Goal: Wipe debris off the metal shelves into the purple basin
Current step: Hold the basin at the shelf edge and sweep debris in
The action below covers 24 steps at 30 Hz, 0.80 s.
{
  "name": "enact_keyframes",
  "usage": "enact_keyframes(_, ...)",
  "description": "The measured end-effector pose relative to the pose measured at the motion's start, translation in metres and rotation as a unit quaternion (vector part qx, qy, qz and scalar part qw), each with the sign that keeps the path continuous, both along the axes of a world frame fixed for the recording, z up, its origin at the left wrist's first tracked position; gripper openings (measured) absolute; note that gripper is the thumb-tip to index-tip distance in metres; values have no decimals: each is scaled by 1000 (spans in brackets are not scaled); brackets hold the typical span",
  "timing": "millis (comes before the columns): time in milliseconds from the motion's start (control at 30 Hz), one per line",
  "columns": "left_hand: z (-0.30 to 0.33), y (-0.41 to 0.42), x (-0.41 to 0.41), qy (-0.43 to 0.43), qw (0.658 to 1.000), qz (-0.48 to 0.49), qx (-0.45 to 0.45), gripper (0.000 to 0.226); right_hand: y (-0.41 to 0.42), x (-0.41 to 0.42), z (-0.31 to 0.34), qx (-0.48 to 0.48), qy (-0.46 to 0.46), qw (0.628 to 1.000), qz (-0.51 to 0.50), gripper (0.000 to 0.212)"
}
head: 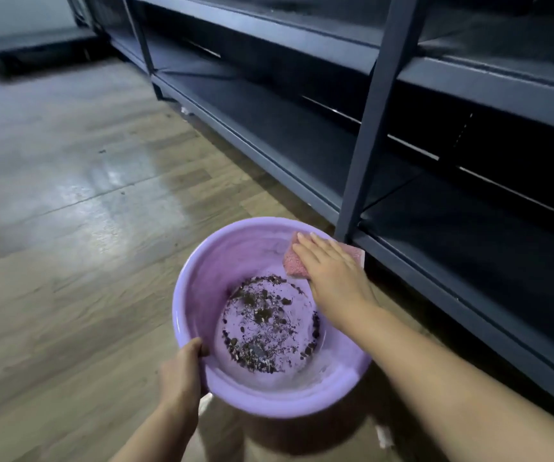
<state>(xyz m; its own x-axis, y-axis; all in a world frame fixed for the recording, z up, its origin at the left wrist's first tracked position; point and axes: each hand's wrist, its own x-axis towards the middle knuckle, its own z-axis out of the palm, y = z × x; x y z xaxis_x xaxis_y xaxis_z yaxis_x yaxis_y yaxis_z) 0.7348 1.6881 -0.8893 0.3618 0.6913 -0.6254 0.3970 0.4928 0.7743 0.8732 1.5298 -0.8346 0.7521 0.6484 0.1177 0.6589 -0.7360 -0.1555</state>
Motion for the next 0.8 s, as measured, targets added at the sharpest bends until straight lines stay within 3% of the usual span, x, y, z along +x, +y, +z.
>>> enact_keyframes(67,-4,2,2,-24,1000,-12,-17,12,0,1,0,10,-1,1000,-8,64)
enact_keyframes(167,-7,0,-3,-56,995,-48,-71,27,-5,-16,6,9,2,1000,-4,64)
enact_keyframes(267,-3,-6,-15,-33,993,-76,-85,28,-9,-39,13,-16,36,999,-4,68)
enact_keyframes(333,0,-7,-18,-8,996,-92,-21,36,-7,-48,14,-27,46,999,0,70)
enact_keyframes(400,2,-2,-16,49,981,-148,118,56,-3,-49,15,-27,48,998,-7,69)
enact_keyframes(500,10,4,-14,124,906,-254,317,85,8,-43,19,-32,24,999,1,71)
enact_keyframes(600,41,0,-9,169,768,-372,493,101,16,-42,22,-9,19,1000,-22,74)
enact_keyframes(633,53,-3,-4,164,723,-413,529,102,17,-44,22,-5,24,999,-37,74)
enact_keyframes(700,78,-15,13,159,649,-489,561,83,12,-48,21,-5,36,997,-63,69)
enact_keyframes(800,105,-38,47,149,572,-551,589,64,-7,-47,24,-11,35,997,-73,59)
